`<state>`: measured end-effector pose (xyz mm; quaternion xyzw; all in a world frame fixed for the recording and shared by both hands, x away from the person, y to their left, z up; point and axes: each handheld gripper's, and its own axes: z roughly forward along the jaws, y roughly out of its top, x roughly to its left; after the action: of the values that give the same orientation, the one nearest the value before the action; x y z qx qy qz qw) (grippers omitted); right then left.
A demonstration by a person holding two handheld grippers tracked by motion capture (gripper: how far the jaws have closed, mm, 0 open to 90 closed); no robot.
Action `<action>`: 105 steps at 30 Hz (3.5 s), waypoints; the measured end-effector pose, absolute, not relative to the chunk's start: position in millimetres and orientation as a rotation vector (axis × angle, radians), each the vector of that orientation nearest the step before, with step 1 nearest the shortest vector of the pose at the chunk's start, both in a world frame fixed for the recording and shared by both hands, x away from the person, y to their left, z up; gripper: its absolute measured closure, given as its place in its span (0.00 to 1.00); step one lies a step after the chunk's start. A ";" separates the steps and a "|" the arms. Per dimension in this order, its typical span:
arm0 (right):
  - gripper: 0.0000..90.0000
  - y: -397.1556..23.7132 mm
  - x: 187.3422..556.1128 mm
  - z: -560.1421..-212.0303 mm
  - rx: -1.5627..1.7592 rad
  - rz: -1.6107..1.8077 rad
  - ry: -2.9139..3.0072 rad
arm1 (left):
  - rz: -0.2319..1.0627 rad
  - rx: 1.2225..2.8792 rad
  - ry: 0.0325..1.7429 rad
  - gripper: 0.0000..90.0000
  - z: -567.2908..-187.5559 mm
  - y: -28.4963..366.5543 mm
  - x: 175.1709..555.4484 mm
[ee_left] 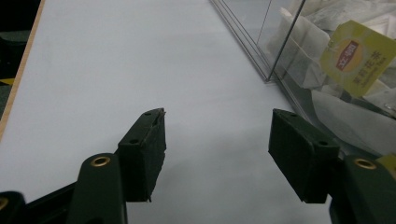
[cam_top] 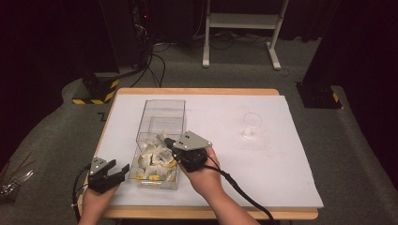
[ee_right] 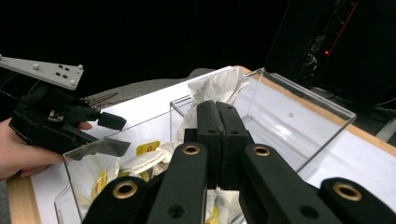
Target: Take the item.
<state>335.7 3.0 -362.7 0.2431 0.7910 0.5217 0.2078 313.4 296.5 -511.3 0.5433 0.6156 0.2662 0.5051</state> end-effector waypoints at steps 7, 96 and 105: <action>1.00 -5.6 335.3 -357.8 0.681 1.447 2.178 | 0.645 1.305 1.485 0.41 -511.4 296.2 313.8; 1.00 -142.5 417.4 -364.5 0.995 1.178 1.914 | 0.647 1.301 1.481 0.41 -511.7 294.5 313.0; 1.00 -155.5 431.4 -360.7 1.041 1.148 1.875 | 0.645 1.303 1.479 0.41 -511.6 295.0 313.0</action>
<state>431.4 -155.5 -360.7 0.4013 0.7228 0.4426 0.3472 313.0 295.0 -511.6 0.5409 0.6138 0.2679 0.5088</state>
